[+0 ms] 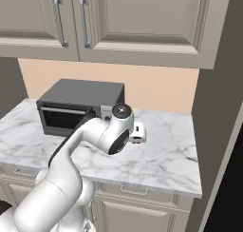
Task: Place the tomato in the correct fridge rack based on whether it is a fruit or vegetable. Finally, close the fridge door.
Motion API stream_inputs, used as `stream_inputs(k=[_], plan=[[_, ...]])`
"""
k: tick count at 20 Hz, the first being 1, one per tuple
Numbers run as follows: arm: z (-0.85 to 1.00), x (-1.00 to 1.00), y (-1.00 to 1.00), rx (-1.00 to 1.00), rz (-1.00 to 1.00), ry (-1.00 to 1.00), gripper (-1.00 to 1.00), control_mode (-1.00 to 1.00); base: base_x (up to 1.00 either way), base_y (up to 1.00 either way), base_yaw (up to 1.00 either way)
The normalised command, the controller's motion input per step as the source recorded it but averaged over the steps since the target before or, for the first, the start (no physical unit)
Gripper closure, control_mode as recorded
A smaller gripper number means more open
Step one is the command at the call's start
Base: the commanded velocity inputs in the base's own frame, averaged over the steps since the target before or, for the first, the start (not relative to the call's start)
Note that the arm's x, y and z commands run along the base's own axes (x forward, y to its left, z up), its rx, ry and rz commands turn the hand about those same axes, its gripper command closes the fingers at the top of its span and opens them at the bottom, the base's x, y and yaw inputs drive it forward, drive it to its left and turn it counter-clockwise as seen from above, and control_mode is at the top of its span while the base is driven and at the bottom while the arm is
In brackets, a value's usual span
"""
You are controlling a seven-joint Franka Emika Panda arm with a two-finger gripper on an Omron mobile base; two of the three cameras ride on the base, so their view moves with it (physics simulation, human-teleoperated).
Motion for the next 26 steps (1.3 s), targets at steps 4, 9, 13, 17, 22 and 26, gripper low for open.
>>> stream_inputs(k=[4,9,13,17,22,26], plan=[[-0.21,0.43,-0.20,0.05,0.09,0.00,-1.00,-1.00,0.00,0.00,0.00],[-0.03,0.33,-0.10,0.04,0.08,0.00,-1.00,-1.00,0.00,0.00,0.00],[0.00,0.37,-0.04,0.01,0.05,0.00,-1.00,-1.00,0.00,0.00,0.00],[-0.10,0.30,-0.02,0.00,0.05,0.00,-1.00,-1.00,0.00,0.00,0.00],[-0.18,0.28,-0.09,0.00,0.06,0.05,-1.00,-1.00,0.00,0.00,0.00],[-0.19,0.23,-0.08,0.00,0.06,0.02,-1.00,-1.00,0.00,0.00,0.00]])
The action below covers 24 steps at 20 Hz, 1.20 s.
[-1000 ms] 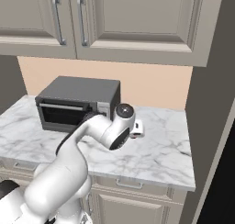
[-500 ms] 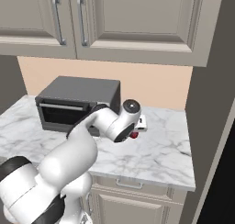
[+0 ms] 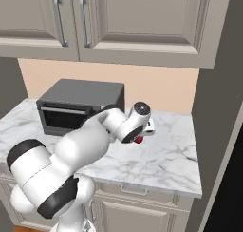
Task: Place the tomato in the correct fridge rack based on whether it is a fruit or vegetable. Finally, close the fridge door.
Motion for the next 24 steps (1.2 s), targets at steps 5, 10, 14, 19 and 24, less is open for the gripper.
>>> stream_inputs(k=[5,10,14,19,24], plan=[[-0.28,0.18,-0.03,0.00,0.07,0.00,-1.00,-1.00,0.00,0.00,0.00],[-0.30,0.16,-0.01,0.00,0.07,0.00,-1.00,-1.00,0.00,0.00,0.00],[-0.20,0.18,-0.04,0.00,0.06,0.00,-1.00,-1.00,0.00,0.00,0.00],[-0.12,0.19,-0.12,0.01,0.05,0.00,-1.00,-1.00,0.00,0.00,0.00],[-0.14,0.21,-0.13,0.01,0.05,0.00,-1.00,-1.00,0.00,0.00,0.00]])
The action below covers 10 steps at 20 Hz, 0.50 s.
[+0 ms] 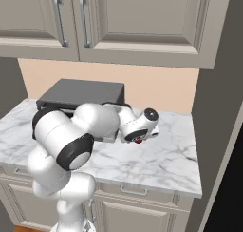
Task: Place the tomato in the correct fridge rack based on whether it is a fruit or vegetable. Finally, close the fridge door.
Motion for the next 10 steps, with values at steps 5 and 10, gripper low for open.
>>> stream_inputs(k=[5,10], plan=[[-0.18,0.23,-0.01,0.00,0.04,0.00,-1.00,-1.00,0.00,0.00,0.00],[-0.20,0.24,0.00,0.00,0.02,0.00,-1.00,-1.00,0.00,0.00,0.00]])
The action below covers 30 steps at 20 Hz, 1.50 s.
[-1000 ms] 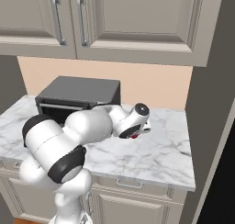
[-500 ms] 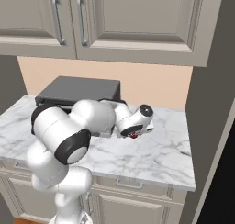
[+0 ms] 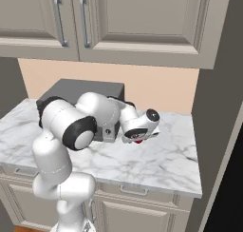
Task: Place the tomato in the correct fridge rack based on whether it is a fruit or vegetable. Finally, close the fridge door.
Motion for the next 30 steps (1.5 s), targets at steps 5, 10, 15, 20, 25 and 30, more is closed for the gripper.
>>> stream_inputs(k=[5,10,15,20,25,30], plan=[[-0.20,0.26,0.00,0.00,0.01,0.00,-1.00,-1.00,0.00,0.00,0.00],[-0.19,0.24,0.00,0.00,0.02,0.00,-1.00,-1.00,0.00,0.00,0.00],[-0.27,0.22,0.00,0.00,0.02,0.00,1.00,-1.00,0.00,0.00,0.00],[-0.09,0.08,0.00,0.00,0.01,0.00,1.00,-1.00,0.00,0.00,0.00],[0.01,-0.56,0.18,0.00,0.02,-0.01,1.00,-1.00,0.00,0.00,0.00],[0.69,-0.96,0.13,-0.01,0.01,-0.01,1.00,-1.00,0.00,0.00,0.00]])
